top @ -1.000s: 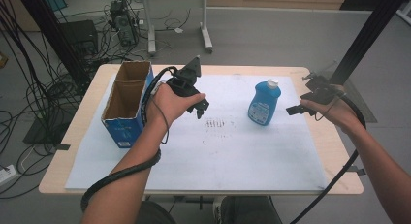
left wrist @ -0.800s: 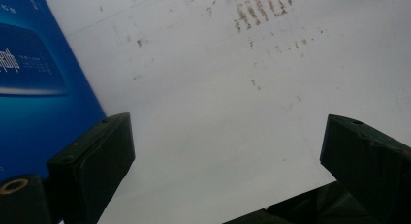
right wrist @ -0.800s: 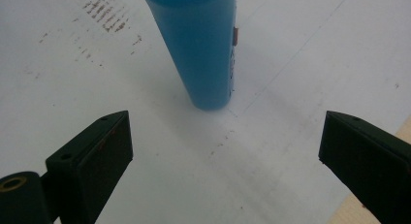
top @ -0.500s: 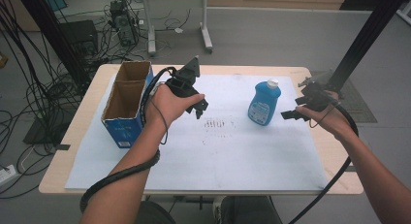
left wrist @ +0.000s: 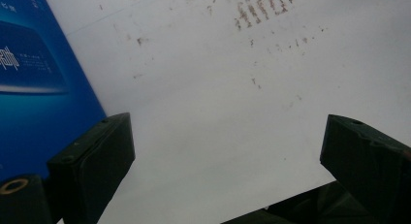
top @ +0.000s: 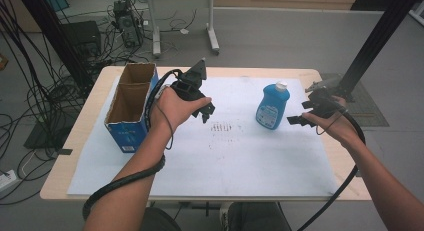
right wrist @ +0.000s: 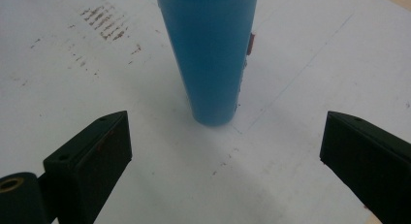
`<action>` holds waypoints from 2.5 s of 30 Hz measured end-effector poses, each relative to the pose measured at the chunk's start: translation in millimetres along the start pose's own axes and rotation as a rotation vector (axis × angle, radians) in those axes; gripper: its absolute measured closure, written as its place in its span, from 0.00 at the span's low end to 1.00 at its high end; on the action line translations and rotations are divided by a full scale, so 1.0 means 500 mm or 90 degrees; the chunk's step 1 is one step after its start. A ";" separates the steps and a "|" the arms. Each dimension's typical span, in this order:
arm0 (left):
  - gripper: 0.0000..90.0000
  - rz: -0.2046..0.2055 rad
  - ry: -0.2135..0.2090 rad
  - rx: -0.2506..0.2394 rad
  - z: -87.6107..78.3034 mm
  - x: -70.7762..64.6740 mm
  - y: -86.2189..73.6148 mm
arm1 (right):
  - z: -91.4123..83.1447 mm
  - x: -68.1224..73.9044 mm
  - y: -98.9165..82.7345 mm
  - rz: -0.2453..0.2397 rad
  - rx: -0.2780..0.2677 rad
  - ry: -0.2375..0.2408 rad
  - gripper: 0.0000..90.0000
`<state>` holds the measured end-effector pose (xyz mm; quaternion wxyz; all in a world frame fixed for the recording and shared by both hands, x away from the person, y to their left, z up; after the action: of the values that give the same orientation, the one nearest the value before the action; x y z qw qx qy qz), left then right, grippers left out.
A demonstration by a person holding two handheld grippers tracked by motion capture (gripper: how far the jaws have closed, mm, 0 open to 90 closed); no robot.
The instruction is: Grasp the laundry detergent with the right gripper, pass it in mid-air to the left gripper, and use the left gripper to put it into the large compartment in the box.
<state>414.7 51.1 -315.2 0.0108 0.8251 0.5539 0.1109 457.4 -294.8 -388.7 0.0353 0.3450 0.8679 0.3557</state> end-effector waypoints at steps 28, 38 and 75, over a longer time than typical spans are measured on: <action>0.06 0.000 0.004 -0.002 0.001 0.000 -0.002 | 0.043 0.005 0.000 -0.011 -0.066 -0.008 0.04; 0.06 0.004 0.005 0.000 0.003 -0.002 -0.001 | 0.056 0.003 0.002 -0.011 -0.090 -0.011 0.04; 0.06 0.006 0.004 0.002 0.014 -0.004 0.005 | 0.128 0.005 0.024 -0.022 -0.187 -0.010 0.02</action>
<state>417.7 49.1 -322.2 0.0073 0.8275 0.5500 0.1129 482.2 -249.1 -428.1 0.0980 0.3240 0.8118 0.4759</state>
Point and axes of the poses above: each handheld gripper's, and its own axes: z roughly forward along the jaws, y roughly out of its top, x roughly to its left, the point moved 7 cm from there along z, roughly forward along the jaws, and after that the axes turned 10 degrees about y, right-handed, at the moved point
